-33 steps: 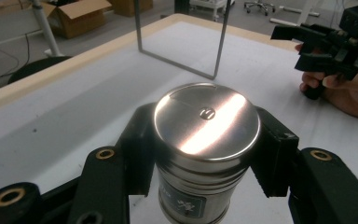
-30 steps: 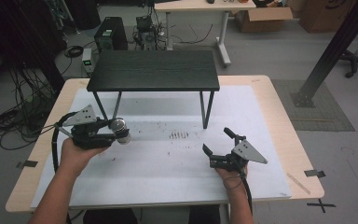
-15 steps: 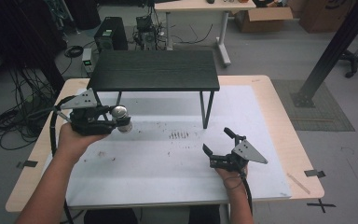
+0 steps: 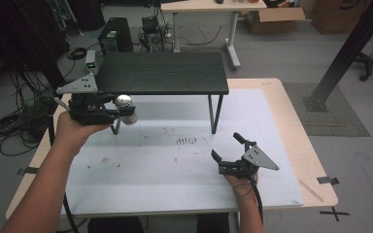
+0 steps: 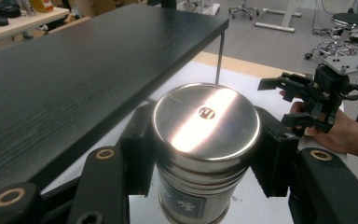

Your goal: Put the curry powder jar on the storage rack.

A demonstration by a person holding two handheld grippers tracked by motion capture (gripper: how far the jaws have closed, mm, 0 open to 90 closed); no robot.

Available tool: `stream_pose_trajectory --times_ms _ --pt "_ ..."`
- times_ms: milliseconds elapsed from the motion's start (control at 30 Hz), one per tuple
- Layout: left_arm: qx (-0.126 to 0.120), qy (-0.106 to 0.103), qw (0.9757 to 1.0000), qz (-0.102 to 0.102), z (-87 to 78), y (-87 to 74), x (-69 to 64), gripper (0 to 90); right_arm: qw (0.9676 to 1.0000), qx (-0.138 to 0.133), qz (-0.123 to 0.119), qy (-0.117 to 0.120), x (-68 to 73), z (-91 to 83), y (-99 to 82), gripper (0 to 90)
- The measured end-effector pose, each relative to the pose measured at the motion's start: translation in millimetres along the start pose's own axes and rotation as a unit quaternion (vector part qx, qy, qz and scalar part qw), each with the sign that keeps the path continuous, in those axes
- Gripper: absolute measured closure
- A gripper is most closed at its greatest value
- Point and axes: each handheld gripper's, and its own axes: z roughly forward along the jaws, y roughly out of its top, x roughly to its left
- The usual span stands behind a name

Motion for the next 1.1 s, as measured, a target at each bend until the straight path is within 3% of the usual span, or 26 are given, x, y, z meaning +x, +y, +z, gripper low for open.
stream_pose_trajectory --times_ms 267,700,1100 --pt "-0.004 -0.004 1.0000 -0.001 0.2 18.4 6.0 48.9 1.0000 0.000 0.001 0.000 -0.1 0.0 0.0 0.0" --pt "-0.004 0.007 1.0000 -0.002 3.9 43.5 20.1 48.9 1.0000 -0.001 0.002 0.000 -0.3 0.0 0.0 0.0" --pt "0.000 0.022 0.9996 -0.019 10.4 59.6 45.0 48.9 1.0000 -0.001 0.003 0.000 -0.5 -0.1 0.0 0.0"
